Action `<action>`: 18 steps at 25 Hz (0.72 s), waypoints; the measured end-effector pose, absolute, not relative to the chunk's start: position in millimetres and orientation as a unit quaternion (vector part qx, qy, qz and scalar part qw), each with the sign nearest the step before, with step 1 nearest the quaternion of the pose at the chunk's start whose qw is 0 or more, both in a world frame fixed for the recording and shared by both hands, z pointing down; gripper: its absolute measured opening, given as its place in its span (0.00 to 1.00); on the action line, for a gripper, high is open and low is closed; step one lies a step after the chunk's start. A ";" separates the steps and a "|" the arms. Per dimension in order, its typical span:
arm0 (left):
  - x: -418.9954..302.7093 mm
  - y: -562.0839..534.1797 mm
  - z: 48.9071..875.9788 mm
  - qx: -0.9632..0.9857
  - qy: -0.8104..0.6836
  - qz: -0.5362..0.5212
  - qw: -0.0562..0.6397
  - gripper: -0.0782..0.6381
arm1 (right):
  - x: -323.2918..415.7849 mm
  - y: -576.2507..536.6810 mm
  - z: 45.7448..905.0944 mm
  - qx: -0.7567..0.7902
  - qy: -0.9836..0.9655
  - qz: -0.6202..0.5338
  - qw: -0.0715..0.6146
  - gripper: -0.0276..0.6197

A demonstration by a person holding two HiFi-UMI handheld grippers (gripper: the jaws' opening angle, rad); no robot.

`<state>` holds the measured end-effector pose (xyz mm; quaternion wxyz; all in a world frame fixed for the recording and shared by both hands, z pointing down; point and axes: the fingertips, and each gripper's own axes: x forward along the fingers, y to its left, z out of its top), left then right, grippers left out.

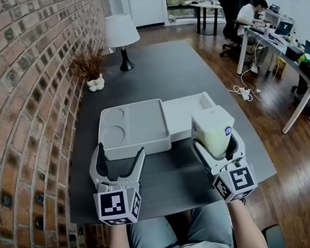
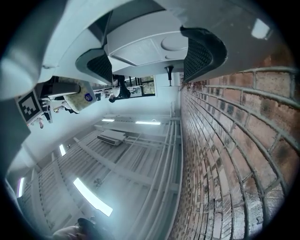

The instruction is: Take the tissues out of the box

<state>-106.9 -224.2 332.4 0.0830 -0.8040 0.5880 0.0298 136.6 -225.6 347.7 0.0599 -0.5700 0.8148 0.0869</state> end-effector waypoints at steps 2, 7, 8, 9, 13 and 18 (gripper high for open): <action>-107.3 -222.5 337.8 -0.802 0.591 0.029 0.082 0.75 | 132.7 -221.9 352.0 -0.568 0.815 0.102 0.051 0.70; -104.3 -222.5 348.4 -0.801 0.593 0.026 0.083 0.76 | 123.8 -218.0 358.1 -0.568 0.813 0.119 0.042 0.70; -103.2 -220.8 349.0 -0.801 0.593 0.025 0.086 0.75 | 122.6 -216.1 358.1 -0.568 0.813 0.120 0.043 0.70; -102.0 -218.7 349.5 -0.800 0.592 0.025 0.089 0.75 | 122.4 -214.1 357.5 -0.568 0.813 0.121 0.045 0.70; -103.9 -211.2 357.1 -0.797 0.596 0.025 0.094 0.76 | 125.1 -208.2 356.2 -0.573 0.810 0.115 0.050 0.70; -114.1 -212.5 367.5 -0.793 0.603 0.027 0.081 0.75 | 135.4 -204.3 354.7 -0.585 0.800 0.119 0.060 0.70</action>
